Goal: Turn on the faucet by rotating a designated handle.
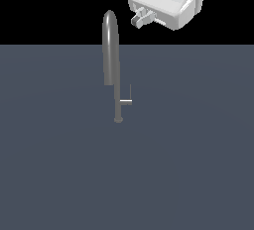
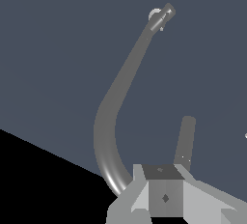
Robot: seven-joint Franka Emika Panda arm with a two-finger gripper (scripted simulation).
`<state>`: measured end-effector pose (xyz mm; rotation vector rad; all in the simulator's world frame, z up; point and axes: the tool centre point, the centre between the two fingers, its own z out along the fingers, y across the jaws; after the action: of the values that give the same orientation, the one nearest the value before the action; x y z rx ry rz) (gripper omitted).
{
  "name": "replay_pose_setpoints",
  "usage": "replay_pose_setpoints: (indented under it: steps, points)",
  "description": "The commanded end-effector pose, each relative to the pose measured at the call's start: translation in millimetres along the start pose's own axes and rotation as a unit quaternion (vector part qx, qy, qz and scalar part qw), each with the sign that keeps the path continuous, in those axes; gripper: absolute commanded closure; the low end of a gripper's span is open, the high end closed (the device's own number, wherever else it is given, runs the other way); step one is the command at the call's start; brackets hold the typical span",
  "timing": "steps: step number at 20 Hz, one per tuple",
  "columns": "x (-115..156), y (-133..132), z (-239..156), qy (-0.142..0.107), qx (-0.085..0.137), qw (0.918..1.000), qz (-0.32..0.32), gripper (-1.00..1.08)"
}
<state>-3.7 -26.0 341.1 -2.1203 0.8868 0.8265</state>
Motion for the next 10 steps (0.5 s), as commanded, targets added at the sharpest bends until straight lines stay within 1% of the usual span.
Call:
replay_pose_setpoints:
  steps: [1, 4, 6, 10]
  points:
    - [20, -2, 5, -0.025, 0.025, 0.999, 0.026, 1.08]
    - [45, -2, 13, -0.057, 0.057, 0.9951, 0.058, 1.08]
    - [61, -2, 19, -0.078, 0.078, 0.9906, 0.081, 1.08]
    - [94, 0, 34, -0.122, 0.122, 0.9769, 0.127, 1.08]
